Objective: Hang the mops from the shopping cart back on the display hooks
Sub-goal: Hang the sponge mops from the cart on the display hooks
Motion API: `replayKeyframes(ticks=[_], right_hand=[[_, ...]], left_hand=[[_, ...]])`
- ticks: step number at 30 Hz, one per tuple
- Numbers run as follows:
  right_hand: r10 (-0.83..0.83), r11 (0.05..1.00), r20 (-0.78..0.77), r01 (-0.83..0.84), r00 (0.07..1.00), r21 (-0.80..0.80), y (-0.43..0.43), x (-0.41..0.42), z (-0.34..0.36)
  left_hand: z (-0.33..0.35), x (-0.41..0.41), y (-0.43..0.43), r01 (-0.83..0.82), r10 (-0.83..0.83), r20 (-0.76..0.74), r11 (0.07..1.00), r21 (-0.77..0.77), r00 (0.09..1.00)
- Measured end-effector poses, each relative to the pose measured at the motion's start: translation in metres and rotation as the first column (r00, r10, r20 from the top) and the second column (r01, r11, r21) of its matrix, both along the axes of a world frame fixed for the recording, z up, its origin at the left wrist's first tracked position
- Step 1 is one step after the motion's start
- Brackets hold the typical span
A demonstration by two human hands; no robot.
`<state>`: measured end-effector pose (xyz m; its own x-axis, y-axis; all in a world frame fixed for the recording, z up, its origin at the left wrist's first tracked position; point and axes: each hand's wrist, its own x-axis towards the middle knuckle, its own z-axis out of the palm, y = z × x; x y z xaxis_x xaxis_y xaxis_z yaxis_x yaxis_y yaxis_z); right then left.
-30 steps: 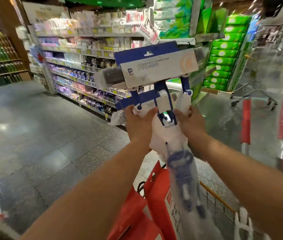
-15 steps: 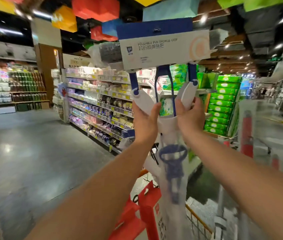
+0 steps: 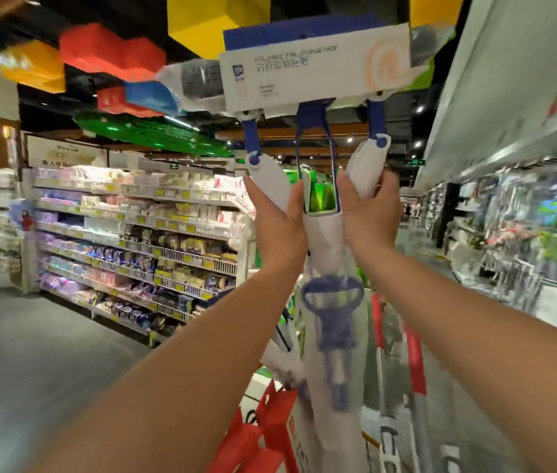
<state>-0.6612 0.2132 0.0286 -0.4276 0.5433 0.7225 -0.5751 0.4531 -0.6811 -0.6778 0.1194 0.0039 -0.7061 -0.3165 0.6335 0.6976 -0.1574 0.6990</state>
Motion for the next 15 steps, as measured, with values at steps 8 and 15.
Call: replayKeyframes(ticks=[8,15], right_hand=[[-0.21,0.977,-0.086,0.205,0.974,-0.054,-0.008,0.082,0.016],[-0.308,0.949,-0.178,0.288,0.935,-0.131,0.004,0.16,0.037]], left_hand=[[0.02,0.061,0.003,0.155,-0.157,-0.059,0.987,-0.047,0.986],[0.051,0.128,0.018,0.208,-0.224,-0.143,0.971,-0.12,0.964]])
